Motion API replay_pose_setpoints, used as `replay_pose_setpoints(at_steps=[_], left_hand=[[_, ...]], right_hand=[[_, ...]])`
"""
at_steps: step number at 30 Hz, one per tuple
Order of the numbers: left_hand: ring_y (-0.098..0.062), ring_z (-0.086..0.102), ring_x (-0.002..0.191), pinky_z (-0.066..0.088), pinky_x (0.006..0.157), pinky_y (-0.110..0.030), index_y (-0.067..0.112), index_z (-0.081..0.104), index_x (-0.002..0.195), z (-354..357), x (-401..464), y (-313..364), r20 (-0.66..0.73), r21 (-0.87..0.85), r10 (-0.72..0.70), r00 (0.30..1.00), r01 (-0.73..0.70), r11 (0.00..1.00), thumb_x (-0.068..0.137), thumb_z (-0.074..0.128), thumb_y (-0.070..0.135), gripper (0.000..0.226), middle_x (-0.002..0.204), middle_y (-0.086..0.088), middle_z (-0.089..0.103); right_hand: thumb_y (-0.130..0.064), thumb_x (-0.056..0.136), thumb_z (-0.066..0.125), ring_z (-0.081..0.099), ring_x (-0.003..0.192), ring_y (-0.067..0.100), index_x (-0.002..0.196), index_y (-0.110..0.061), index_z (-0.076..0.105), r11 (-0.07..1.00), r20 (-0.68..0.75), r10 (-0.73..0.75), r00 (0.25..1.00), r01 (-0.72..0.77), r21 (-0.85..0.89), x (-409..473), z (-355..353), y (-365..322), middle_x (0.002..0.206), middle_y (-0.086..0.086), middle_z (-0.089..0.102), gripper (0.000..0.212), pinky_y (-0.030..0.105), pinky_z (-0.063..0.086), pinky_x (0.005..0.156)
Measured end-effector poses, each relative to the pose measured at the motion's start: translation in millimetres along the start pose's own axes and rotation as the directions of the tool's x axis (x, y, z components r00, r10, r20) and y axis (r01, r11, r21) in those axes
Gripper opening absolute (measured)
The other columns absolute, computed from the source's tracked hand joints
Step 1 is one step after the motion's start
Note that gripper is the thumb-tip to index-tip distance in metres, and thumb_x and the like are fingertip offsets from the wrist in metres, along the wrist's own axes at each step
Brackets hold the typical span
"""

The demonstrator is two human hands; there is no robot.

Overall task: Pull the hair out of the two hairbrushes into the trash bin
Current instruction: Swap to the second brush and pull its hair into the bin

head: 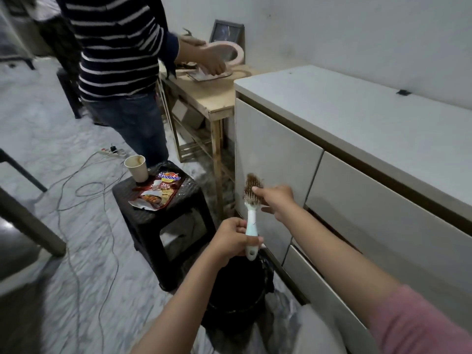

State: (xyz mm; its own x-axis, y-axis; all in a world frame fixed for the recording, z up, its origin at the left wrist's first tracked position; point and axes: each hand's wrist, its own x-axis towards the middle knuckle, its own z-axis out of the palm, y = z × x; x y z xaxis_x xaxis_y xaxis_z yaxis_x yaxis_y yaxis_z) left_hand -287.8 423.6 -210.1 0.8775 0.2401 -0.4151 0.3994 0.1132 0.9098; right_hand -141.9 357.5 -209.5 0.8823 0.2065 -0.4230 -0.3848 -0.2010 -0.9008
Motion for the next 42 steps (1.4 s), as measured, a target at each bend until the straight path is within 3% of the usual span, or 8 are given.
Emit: replay_pose_setpoints(at_steps=[9, 16, 19, 26, 29, 33, 37, 42], left_hand=[[-0.012, 0.059, 0.063, 0.045, 0.05, -0.021, 0.014, 0.043, 0.093, 2, -36, -17, -0.112, 0.144, 0.057, 0.992, -0.04, 0.989, 0.086, 0.067, 0.003, 0.027, 0.083, -0.005, 0.057], [-0.01, 0.048, 0.042, 0.033, 0.04, -0.02, 0.005, 0.048, 0.095, 6, -46, 2, -0.234, 0.138, 0.037, 0.971, -0.004, 0.99, 0.095, 0.053, 0.012, 0.009, 0.062, -0.005, 0.052], [-0.013, 0.045, 0.036, 0.029, 0.035, -0.013, 0.005, 0.052, 0.072, 5, -43, 5, -0.306, 0.068, 0.055, 0.95, -0.036, 0.997, 0.101, 0.045, 0.023, 0.035, 0.06, -0.009, 0.051], [-0.014, 0.037, 0.042, 0.026, 0.036, -0.013, 0.006, 0.049, 0.076, 2, -39, 10, -0.374, -0.104, -0.047, 0.926, 0.008, 0.995, 0.1, 0.046, 0.02, 0.029, 0.06, -0.006, 0.044], [-0.013, 0.039, 0.046, 0.029, 0.037, -0.014, 0.005, 0.051, 0.083, 3, -37, 9, -0.386, -0.201, -0.098, 0.917, 0.02, 0.979, 0.099, 0.047, 0.02, 0.023, 0.062, -0.005, 0.046], [-0.012, 0.04, 0.047, 0.032, 0.036, -0.011, 0.004, 0.052, 0.09, 4, -37, 8, -0.38, -0.293, -0.139, 0.915, 0.024, 0.956, 0.099, 0.048, 0.019, 0.018, 0.062, -0.004, 0.048], [-0.012, 0.041, 0.049, 0.034, 0.036, -0.012, 0.005, 0.051, 0.09, 5, -37, 8, -0.365, -0.371, -0.183, 0.913, 0.038, 0.928, 0.098, 0.048, 0.017, 0.015, 0.063, -0.004, 0.048], [-0.012, 0.04, 0.047, 0.034, 0.036, -0.012, 0.007, 0.049, 0.082, -1, -26, 7, -0.407, -0.451, -0.229, 0.884, 0.024, 0.892, 0.096, 0.045, 0.012, 0.015, 0.063, -0.006, 0.047]], right_hand=[[-0.005, 0.074, 0.077, 0.06, 0.061, 0.015, 0.068, -0.012, 0.058, 0.991, 0.002, -0.049, 0.999, 0.049, 0.127, -46, -2, -2, 0.071, 0.004, 0.063, 0.021, 0.026, 0.047, 0.048], [0.0, 0.079, 0.071, 0.056, 0.054, 0.016, 0.067, -0.007, 0.052, 0.989, 0.003, -0.043, 0.999, 0.042, 0.143, -59, 10, -17, 0.066, 0.008, 0.059, 0.023, 0.028, 0.05, 0.043], [-0.001, 0.08, 0.07, 0.059, 0.054, 0.013, 0.073, -0.006, 0.055, 0.986, -0.016, -0.033, 0.999, 0.036, 0.165, -56, 17, -19, 0.073, 0.009, 0.062, 0.018, 0.021, 0.046, 0.034], [0.002, 0.087, 0.059, 0.061, 0.043, 0.008, 0.087, 0.007, 0.064, 0.982, 0.051, -0.019, 0.999, 0.009, 0.189, -49, 27, -9, 0.092, 0.017, 0.071, 0.007, 0.048, 0.048, 0.097], [0.003, 0.09, 0.053, 0.067, 0.059, 0.011, 0.106, 0.013, 0.06, 0.98, 0.073, -0.016, 0.997, 0.001, 0.201, -52, 26, -6, 0.101, 0.02, 0.069, 0.019, 0.041, 0.051, 0.096], [0.004, 0.092, 0.049, 0.065, 0.074, 0.017, 0.112, 0.011, 0.055, 0.967, 0.116, 0.02, 0.993, -0.049, 0.251, -54, 23, -1, 0.118, 0.022, 0.064, 0.022, 0.02, 0.056, 0.058], [0.008, 0.092, 0.046, 0.063, 0.111, 0.032, 0.106, 0.014, 0.053, 0.934, 0.164, 0.049, 0.985, -0.104, 0.342, -57, 19, 4, 0.12, 0.027, 0.061, 0.016, 0.035, 0.051, 0.094], [0.018, 0.089, 0.043, 0.057, 0.115, 0.043, 0.097, 0.013, 0.049, 0.849, 0.216, 0.035, 0.976, -0.143, 0.509, -67, 18, 12, 0.094, 0.029, 0.056, 0.01, 0.038, 0.058, 0.07]])
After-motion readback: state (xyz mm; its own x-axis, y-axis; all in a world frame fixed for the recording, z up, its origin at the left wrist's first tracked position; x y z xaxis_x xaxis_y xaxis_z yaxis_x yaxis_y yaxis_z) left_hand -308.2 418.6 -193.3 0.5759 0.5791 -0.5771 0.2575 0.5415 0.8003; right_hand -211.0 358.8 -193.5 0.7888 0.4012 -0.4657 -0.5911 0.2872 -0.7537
